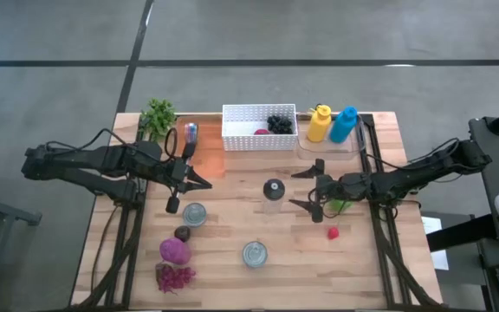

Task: Pick & Place Food Item
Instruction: Put the black water bottle into the transparent bin

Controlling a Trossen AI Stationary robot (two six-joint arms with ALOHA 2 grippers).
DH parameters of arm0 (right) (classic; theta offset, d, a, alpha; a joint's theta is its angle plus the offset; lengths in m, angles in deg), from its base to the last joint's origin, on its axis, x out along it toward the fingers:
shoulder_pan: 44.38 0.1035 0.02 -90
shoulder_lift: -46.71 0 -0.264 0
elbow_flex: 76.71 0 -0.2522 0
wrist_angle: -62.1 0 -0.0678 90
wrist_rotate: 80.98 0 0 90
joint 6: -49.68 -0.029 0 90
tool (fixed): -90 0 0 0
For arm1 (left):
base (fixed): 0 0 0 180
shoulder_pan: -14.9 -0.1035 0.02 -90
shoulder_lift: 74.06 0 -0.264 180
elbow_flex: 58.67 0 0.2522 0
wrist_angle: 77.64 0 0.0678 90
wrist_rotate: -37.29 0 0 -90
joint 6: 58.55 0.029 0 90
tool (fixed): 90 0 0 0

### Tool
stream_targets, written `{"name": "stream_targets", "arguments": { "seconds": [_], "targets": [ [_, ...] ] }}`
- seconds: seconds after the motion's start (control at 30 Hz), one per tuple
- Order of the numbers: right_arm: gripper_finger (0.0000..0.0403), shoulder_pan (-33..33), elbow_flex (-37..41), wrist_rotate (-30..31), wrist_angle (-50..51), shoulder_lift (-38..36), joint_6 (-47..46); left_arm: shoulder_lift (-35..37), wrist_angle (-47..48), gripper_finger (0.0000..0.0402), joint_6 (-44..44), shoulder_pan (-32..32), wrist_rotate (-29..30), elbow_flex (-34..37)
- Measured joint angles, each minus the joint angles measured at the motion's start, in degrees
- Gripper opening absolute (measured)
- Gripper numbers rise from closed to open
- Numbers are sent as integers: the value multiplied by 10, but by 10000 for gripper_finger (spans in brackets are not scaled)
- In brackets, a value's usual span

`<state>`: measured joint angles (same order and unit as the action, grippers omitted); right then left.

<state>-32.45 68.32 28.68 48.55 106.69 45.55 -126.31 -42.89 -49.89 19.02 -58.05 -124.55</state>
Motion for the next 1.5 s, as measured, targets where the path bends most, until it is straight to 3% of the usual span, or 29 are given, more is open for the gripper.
{"name": "stream_targets", "arguments": {
  "seconds": [0.3,0.73,1.5],
  "targets": [
    [384,-21,-5,-4,-12,39,-4,0,0,24,0,0,0,0],
    [384,-22,-33,-58,-20,107,-32,0,3,24,0,0,0,0],
    [384,-22,-97,-79,-45,206,-17,0,19,24,0,0,0,0]
  ]
}}
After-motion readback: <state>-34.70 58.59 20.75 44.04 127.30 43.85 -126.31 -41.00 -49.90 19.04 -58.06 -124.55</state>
